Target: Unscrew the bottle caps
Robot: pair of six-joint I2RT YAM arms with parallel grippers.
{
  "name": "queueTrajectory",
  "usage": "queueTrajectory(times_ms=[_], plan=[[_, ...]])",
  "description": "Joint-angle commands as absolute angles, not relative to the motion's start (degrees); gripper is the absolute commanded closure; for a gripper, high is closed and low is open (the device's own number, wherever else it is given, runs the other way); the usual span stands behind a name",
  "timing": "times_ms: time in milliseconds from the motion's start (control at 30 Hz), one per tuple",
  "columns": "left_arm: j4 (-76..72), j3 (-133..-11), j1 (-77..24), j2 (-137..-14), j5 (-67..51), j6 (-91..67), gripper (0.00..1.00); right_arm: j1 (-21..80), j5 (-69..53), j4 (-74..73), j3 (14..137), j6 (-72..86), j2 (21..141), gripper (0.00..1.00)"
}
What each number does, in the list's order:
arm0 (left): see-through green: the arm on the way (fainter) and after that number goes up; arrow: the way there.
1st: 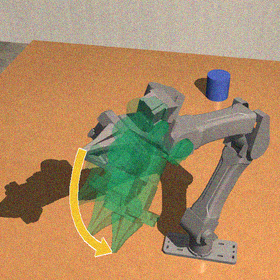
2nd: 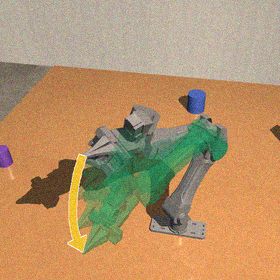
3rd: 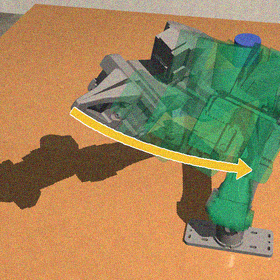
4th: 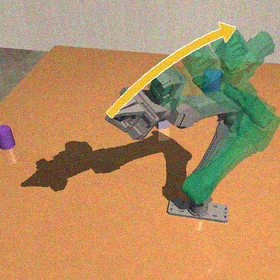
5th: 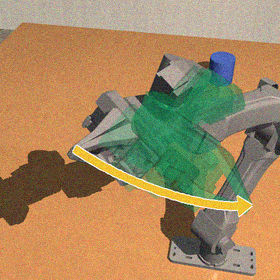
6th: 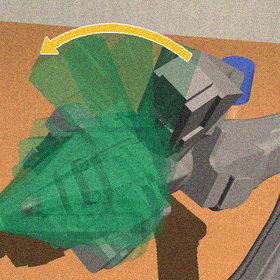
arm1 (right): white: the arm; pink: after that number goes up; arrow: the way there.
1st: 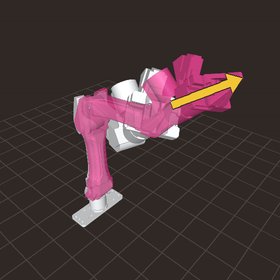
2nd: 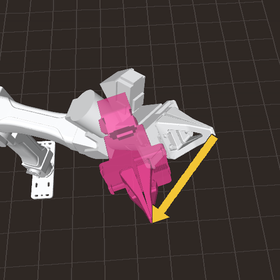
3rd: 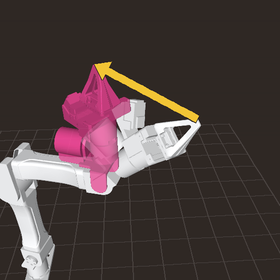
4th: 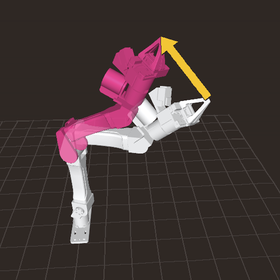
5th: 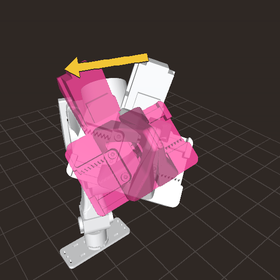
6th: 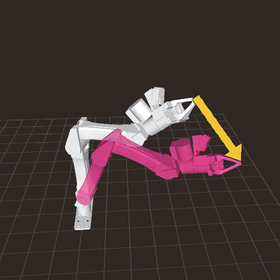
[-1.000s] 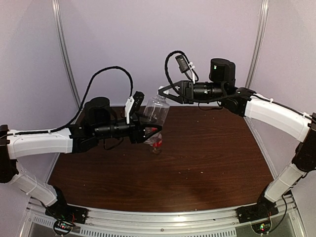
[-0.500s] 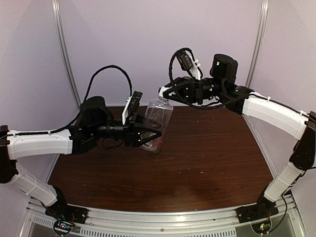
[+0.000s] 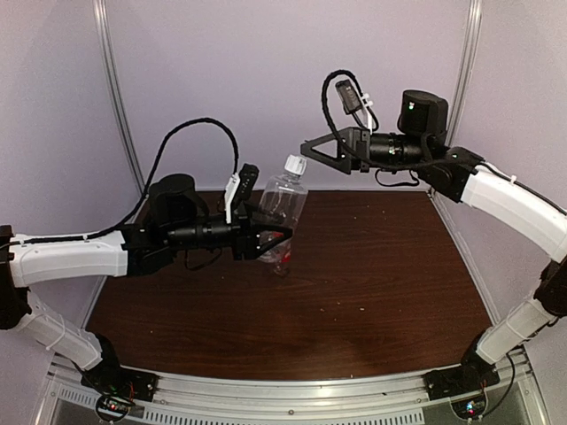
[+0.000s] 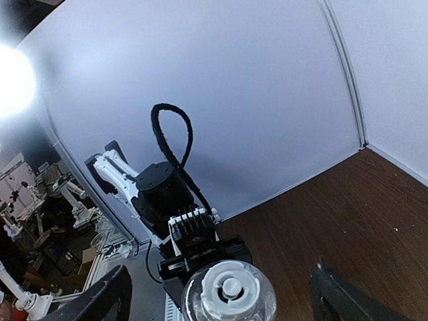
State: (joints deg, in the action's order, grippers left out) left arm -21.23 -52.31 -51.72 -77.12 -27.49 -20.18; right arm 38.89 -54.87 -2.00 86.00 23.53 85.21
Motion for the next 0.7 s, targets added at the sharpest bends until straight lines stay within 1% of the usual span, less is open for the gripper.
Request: queueTrajectory(times_ms=[0,100,167,367,433,467,600,667], plan=[[-17.20,-56.13,-51.85,-76.98,-18.37,-17.85,0.56,40.24,-38.89,-7.24,87.65,26.92,82.97,0.08],[-15.61,-57.18,-51.86,-77.46,-16.01,-18.04,0.56,41.80,-30.88,-10.52,89.37,28.20,83.43,0.08],[-15.18,-57.66,-51.85,-77.69,-15.31,-18.35,0.56,42.42,-28.05,-11.08,89.73,29.01,83.72,0.08],[-14.54,-58.01,-51.85,-77.87,-14.22,-18.47,0.56,44.08,-26.83,-11.31,91.10,30.47,85.77,0.08],[-14.42,-57.93,-51.84,-77.96,-14.10,-18.45,0.56,44.73,-27.19,-11.26,91.62,30.42,86.60,0.09],[-14.43,-57.92,-51.84,-77.96,-13.98,-18.46,0.56,45.00,-27.48,-11.26,91.86,30.34,86.98,0.11],[-14.33,-57.83,-51.81,-78.07,-14.00,-18.40,0.56,45.44,-28.45,-11.04,92.35,30.32,88.39,0.28],[-14.40,-57.76,-51.85,-77.96,-14.08,-18.29,0.56,45.48,-28.58,-10.90,92.34,30.30,88.78,0.34]])
